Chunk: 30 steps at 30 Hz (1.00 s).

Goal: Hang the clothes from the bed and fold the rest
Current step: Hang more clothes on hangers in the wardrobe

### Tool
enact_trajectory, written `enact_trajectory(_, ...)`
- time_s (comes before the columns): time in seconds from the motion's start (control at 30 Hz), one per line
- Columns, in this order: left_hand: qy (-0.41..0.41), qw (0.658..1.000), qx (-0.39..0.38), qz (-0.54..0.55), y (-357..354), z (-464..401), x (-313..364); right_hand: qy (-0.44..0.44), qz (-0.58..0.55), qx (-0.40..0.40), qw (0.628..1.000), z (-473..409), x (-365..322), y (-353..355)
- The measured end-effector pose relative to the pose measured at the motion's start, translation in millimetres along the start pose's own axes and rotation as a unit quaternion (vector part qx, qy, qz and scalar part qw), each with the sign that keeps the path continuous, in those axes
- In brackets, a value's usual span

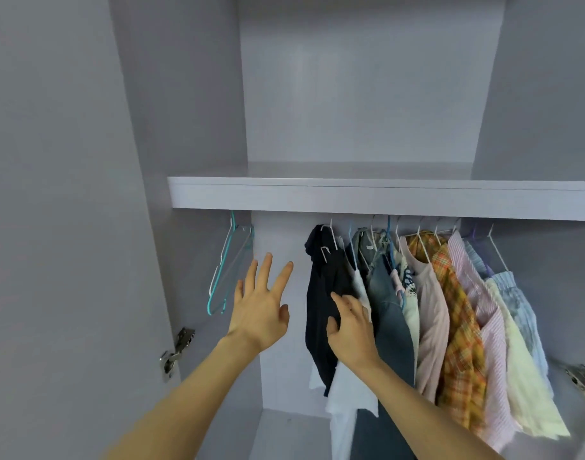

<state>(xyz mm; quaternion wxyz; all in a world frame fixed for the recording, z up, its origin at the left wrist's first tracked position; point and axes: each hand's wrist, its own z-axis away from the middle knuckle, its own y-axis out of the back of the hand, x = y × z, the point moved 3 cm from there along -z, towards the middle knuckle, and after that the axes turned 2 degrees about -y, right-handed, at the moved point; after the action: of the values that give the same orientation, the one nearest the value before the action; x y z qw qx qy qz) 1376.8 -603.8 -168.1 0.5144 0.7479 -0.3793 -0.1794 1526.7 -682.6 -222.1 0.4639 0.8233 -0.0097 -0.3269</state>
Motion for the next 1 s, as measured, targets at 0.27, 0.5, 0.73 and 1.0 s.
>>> enact_trajectory(0.27,0.215,0.97,0.037,0.105,-20,167,0,0.112,-0.161,-0.194,0.961,92,-18,-20)
enact_trajectory(0.5,0.482,0.871,0.054,0.076,-17,380,27,0.219,-0.166,-0.433,0.859,218,-48,-63)
enact_trajectory(0.73,0.696,0.707,0.13,-0.001,41,599,103,0.368,-0.154,-0.634,0.663,420,-122,-86)
enact_trajectory(1.0,0.828,0.495,0.249,-0.087,115,808,217,0.504,-0.126,-0.727,0.449,675,-215,-43)
